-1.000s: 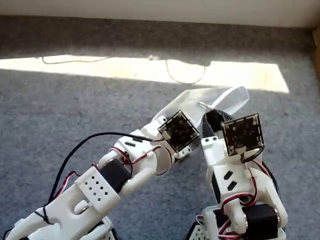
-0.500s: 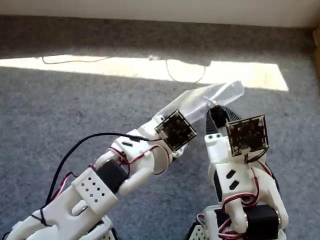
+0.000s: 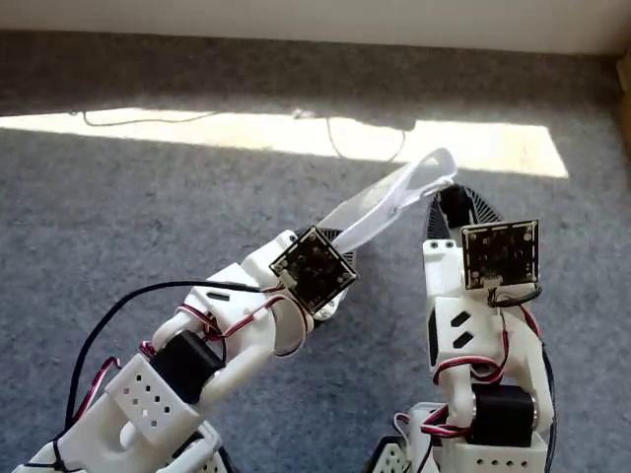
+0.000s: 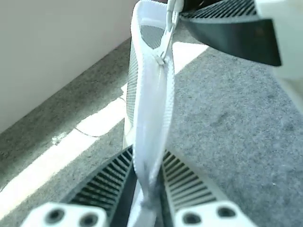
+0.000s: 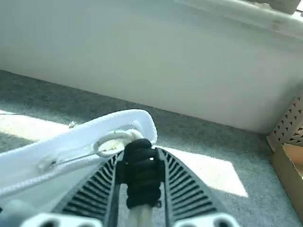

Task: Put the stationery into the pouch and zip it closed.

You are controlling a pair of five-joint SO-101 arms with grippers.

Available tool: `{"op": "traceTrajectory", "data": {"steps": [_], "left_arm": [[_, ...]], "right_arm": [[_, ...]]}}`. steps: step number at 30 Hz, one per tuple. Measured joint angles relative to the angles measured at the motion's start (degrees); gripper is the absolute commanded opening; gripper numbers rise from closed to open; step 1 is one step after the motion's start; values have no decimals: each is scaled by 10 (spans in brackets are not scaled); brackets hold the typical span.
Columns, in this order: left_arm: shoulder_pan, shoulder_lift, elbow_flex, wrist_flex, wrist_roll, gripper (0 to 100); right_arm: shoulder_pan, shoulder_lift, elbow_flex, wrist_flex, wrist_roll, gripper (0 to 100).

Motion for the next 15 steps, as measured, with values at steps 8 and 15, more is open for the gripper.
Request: {"op": "traceTrajectory", "data": {"steps": [8, 15], "left_arm": [[-1, -3, -11, 25, -15, 4], [-1, -3, -11, 27, -17, 88]], "right_arm": [[0, -1, 8, -14, 0, 5], [-8, -5, 8, 9, 0, 5]]}}
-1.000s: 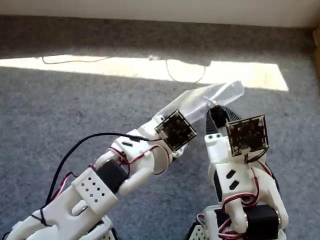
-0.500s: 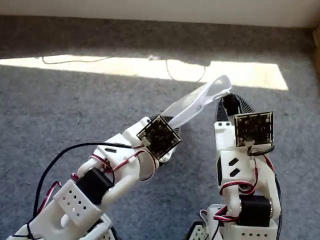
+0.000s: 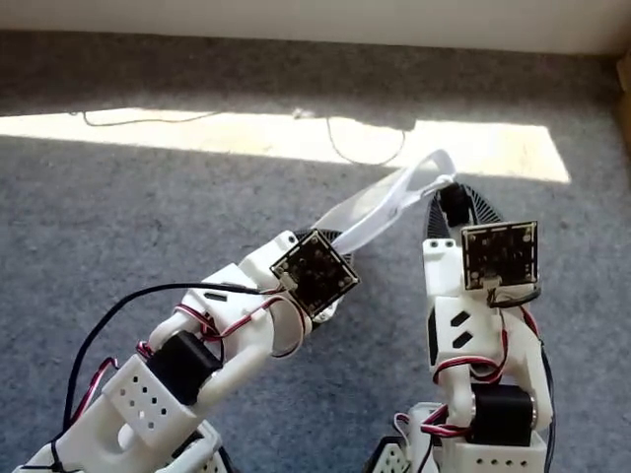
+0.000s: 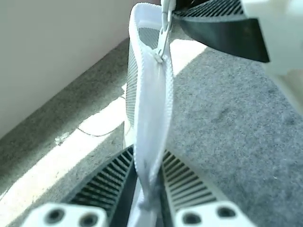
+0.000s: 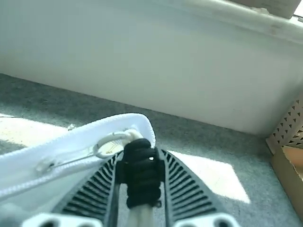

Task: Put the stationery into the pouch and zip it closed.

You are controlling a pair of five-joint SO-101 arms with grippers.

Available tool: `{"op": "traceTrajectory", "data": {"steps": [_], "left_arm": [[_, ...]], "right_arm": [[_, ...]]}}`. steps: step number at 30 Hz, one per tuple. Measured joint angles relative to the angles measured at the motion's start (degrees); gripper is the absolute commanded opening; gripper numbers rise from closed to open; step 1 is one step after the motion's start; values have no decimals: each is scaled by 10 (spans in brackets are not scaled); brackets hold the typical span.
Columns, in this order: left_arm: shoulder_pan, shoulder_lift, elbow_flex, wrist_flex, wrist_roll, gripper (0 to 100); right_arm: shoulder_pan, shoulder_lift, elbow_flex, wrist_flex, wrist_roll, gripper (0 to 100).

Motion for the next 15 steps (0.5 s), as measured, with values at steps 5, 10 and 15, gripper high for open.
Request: {"op": "traceTrajectory", "data": {"steps": [5, 10, 15], "left_arm": [[-4, -6, -5, 17, 4, 178], [-14, -7, -13, 20, 21, 179], [-13, -7, -18, 20, 21, 178]], "right_arm": [[-41, -1, -16, 64, -3, 5], [-79, -1, -29, 94, -3, 5], [-90, -1, -29, 97, -3, 5]]}}
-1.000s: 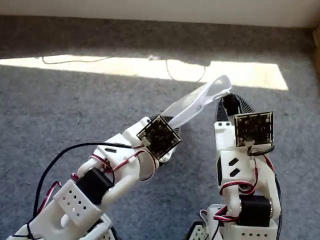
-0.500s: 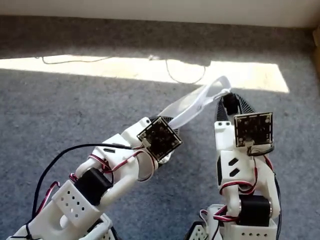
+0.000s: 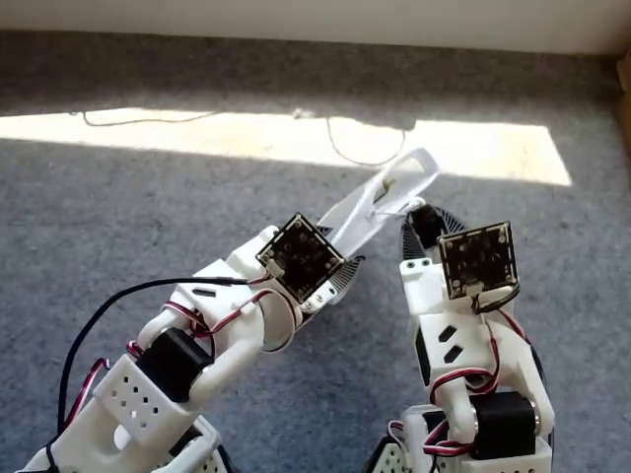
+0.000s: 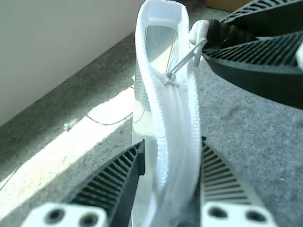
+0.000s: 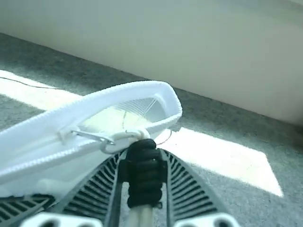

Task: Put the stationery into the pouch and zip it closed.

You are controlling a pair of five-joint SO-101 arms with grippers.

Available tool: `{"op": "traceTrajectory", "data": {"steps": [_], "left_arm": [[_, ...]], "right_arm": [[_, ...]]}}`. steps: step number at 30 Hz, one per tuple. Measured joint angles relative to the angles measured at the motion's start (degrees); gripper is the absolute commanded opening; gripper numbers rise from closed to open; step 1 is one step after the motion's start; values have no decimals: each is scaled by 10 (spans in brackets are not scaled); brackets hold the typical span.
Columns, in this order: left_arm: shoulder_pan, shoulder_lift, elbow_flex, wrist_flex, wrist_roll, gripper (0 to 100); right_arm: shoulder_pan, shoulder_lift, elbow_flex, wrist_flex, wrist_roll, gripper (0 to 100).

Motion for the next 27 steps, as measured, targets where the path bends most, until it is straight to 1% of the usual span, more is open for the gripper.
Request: {"op": "traceTrajectory", "data": {"steps": [4, 9, 12, 17, 21, 23, 27], "left_arm": [[0, -6, -5, 0, 2, 174], [2, -44, -5, 0, 3, 46], [2, -55, -5, 0, 4, 7], [3, -55, -5, 1, 4, 7], [3, -55, -1, 1, 5, 6], [3, -60, 3, 1, 4, 6], [3, -62, 4, 1, 4, 6]], "right_arm": [[-3, 0, 0, 0, 0, 5], [-5, 0, 0, 3, 0, 5], [-13, 0, -1, 30, -1, 9], [-55, -1, -27, 82, -1, 22], [-87, -1, -32, 108, -1, 114], [-98, -1, -32, 115, -1, 139], [-107, -1, -32, 116, -40, 146]]}}
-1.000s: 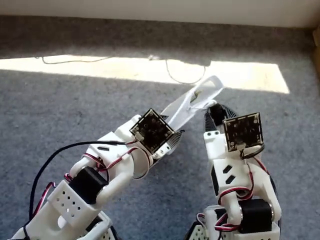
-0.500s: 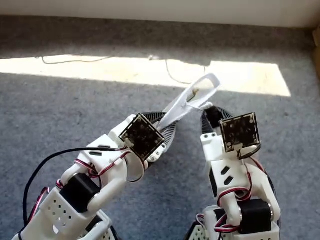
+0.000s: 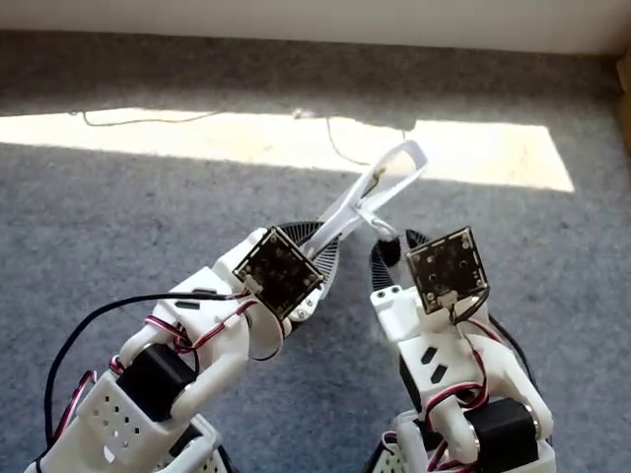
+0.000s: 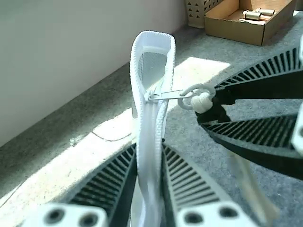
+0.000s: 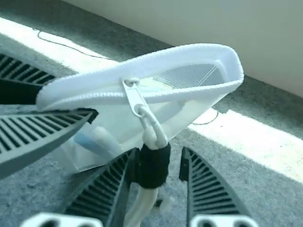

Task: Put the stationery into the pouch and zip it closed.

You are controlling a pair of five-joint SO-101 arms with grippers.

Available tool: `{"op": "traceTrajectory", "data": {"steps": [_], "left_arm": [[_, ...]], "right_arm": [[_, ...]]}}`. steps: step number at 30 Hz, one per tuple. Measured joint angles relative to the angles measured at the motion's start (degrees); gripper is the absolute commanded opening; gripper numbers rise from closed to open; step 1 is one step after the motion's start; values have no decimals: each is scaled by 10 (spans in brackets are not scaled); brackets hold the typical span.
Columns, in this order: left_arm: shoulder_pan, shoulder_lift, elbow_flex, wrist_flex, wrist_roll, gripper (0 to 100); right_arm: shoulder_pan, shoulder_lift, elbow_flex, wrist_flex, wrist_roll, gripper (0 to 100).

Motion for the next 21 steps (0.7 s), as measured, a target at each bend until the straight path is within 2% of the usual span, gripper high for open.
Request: {"op": "traceTrajectory", "data": {"steps": [9, 18, 21], "left_arm": [[0, -4, 8, -1, 0, 6], [0, -4, 8, -1, 1, 6], [0, -4, 8, -1, 1, 6]], "right_arm": [[-50, 0, 0, -2, -25, 146], [-54, 0, 0, -58, -25, 140], [-54, 0, 0, -61, -25, 83]]}}
